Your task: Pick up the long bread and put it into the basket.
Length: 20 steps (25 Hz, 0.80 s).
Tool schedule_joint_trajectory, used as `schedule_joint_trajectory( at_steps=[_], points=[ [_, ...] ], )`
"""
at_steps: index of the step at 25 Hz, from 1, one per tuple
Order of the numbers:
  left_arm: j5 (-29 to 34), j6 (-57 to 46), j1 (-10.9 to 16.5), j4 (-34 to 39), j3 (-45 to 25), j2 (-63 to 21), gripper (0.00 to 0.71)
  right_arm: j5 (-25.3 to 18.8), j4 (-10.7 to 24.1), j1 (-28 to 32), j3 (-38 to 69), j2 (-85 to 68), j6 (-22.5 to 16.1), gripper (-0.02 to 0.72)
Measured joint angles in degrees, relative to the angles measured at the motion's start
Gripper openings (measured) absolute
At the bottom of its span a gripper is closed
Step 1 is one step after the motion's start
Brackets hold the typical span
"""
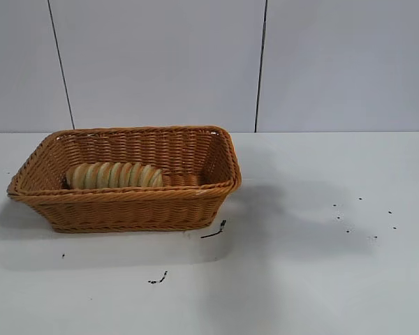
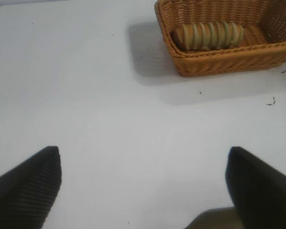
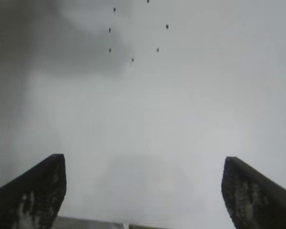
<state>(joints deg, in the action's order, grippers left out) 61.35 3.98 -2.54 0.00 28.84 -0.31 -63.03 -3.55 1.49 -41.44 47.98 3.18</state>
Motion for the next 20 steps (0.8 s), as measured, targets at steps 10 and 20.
schedule_joint_trajectory(
  at_steps=[10,20],
  points=[
    [0.0,0.0,0.0,0.0,0.0,0.0,0.696,3.8,0.0,0.0,13.1,-32.8,0.0,0.61],
    [0.0,0.0,0.0,0.0,0.0,0.0,0.696,3.9,0.0,0.0,13.4,-48.2,0.0,0.61]
  ],
)
